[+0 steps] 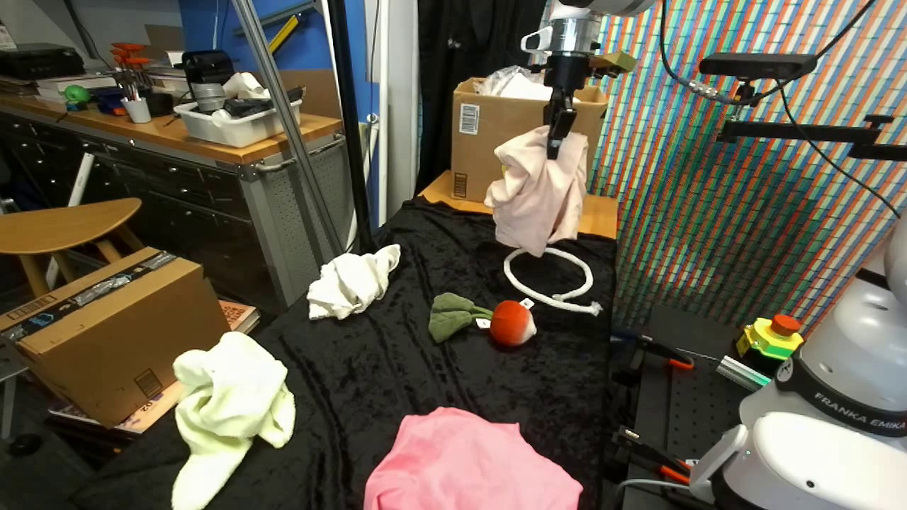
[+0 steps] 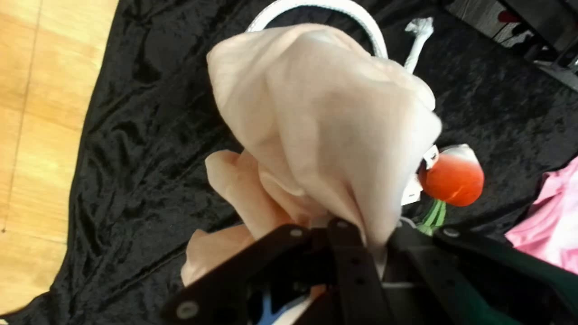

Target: Pile the things on the table on top of the rope

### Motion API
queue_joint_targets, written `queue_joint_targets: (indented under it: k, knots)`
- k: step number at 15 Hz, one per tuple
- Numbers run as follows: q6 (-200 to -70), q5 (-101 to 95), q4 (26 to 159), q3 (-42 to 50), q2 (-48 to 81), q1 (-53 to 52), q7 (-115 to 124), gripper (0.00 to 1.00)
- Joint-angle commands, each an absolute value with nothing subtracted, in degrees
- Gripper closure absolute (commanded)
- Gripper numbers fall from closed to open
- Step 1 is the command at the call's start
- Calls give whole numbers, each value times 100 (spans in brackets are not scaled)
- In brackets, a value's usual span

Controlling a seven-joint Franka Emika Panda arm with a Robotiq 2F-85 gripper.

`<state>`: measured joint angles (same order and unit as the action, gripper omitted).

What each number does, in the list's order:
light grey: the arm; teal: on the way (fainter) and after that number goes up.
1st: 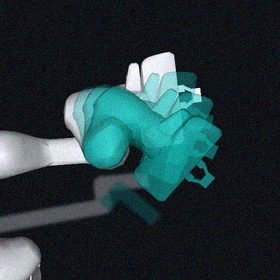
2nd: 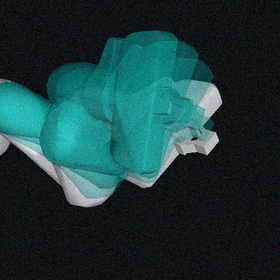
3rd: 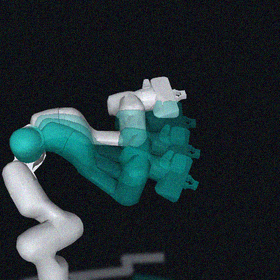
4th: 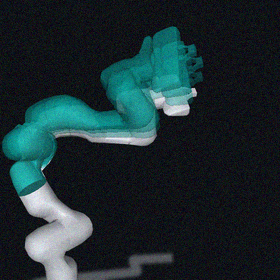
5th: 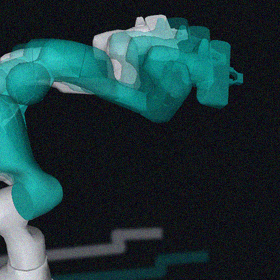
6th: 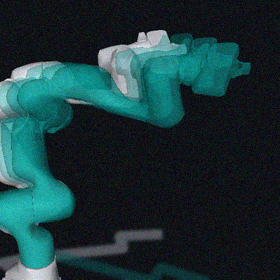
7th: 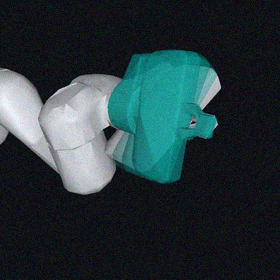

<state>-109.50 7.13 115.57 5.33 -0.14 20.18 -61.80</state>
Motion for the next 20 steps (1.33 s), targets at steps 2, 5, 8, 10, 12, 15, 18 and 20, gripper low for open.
queue_joint_targets:
  k: [2,5,8,10,12,15,18,20]
  knots:
    - [-11024,583,12576,832,-889,1525,-6240,93]
    - [-11100,502,12905,822,-974,1263,-6077,93]
    - [-11334,360,13112,788,-897,1075,-5738,92]
    - [-11543,300,13221,796,-885,991,-5501,66]
    - [-11696,219,13293,804,-894,945,-5290,52]
    - [-11915,72,13347,794,-912,910,-4999,29]
    - [-12222,-125,13324,728,-893,825,-4739,7]
    - [-12386,-228,13247,640,-850,696,-4610,0]
